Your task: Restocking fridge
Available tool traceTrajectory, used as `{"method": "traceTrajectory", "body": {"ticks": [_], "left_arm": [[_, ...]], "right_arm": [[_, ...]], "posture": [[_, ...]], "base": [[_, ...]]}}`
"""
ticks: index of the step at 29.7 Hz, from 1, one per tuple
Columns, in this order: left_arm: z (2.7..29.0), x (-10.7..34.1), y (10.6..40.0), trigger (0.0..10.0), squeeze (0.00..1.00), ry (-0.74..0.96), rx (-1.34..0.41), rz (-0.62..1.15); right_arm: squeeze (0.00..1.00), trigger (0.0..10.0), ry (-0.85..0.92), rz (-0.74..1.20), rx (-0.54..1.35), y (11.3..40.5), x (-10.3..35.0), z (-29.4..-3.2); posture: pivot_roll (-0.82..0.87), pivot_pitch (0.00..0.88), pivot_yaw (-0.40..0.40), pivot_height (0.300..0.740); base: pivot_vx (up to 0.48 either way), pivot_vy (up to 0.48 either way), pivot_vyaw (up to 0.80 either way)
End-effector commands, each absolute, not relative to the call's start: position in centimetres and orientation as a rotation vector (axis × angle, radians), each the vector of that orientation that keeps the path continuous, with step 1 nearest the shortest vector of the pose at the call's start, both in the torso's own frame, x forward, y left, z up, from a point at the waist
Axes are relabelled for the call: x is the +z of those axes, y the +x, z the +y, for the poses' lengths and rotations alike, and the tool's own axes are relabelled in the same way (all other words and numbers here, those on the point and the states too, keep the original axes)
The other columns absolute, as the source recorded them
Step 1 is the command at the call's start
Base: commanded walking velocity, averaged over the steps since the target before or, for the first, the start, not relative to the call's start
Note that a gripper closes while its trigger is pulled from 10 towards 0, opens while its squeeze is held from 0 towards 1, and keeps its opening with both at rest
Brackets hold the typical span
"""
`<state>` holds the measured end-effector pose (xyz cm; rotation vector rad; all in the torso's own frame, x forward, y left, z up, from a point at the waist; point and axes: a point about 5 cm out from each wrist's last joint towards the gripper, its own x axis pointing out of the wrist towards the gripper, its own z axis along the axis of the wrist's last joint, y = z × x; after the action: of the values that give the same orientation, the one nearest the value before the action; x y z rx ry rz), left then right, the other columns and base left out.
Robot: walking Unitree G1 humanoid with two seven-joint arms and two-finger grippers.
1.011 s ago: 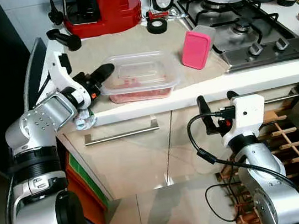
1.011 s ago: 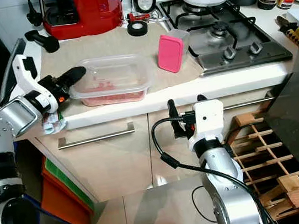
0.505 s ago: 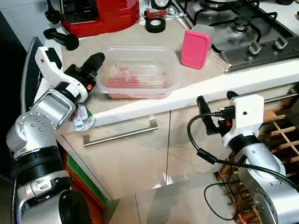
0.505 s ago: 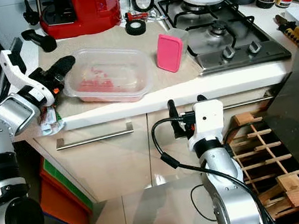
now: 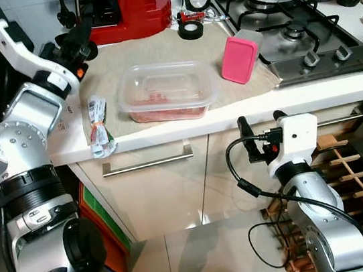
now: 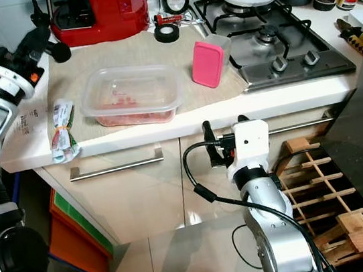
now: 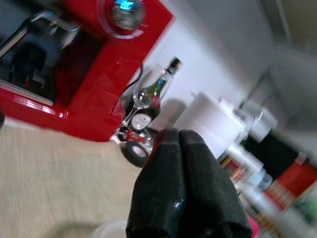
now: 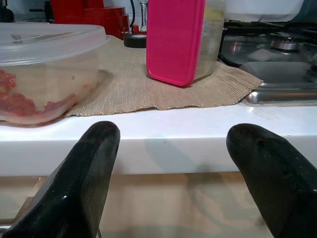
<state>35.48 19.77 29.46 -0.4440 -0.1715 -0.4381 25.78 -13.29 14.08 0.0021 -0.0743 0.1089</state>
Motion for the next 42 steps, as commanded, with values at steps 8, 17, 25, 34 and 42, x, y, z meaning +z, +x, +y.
{"method": "traceTrajectory", "body": {"ticks": [8,17,25,34,42], "left_arm": [[21.1,28.3,32.4,10.0,1.0,-0.005,-0.367,-0.18],[19.1,28.9,30.6,10.0,1.0,0.183,-0.397,-0.308],[18.6,28.4,31.0,10.0,1.0,0.177,-0.388,-0.312],[18.9,28.0,30.8,10.0,0.0,0.153,-0.348,-0.263],[19.4,27.9,30.5,10.0,0.0,0.139,-0.313,-0.254]], "right_arm": [[0.0,10.0,-0.027,-0.076,0.099,26.4,13.7,-13.9],[0.0,10.0,0.016,-0.091,0.118,28.8,14.0,-13.4],[0.0,10.0,0.23,-0.061,0.158,33.0,15.6,-11.8],[0.0,10.0,0.403,-0.002,0.264,35.7,17.0,-9.7],[0.0,10.0,0.535,0.089,0.285,36.0,16.5,-9.0]], "posture": [[0.05,0.019,-0.004,0.74],[0.09,0.0,-0.029,0.74],[0.08,0.0,-0.016,0.74],[0.14,0.0,-0.051,0.74],[0.15,0.008,-0.059,0.74]], "base": [[0.0,0.0,0.0],[0.0,0.0,0.0],[0.0,0.0,0.0],[0.0,0.0,0.0],[0.0,0.0,0.0]]}}
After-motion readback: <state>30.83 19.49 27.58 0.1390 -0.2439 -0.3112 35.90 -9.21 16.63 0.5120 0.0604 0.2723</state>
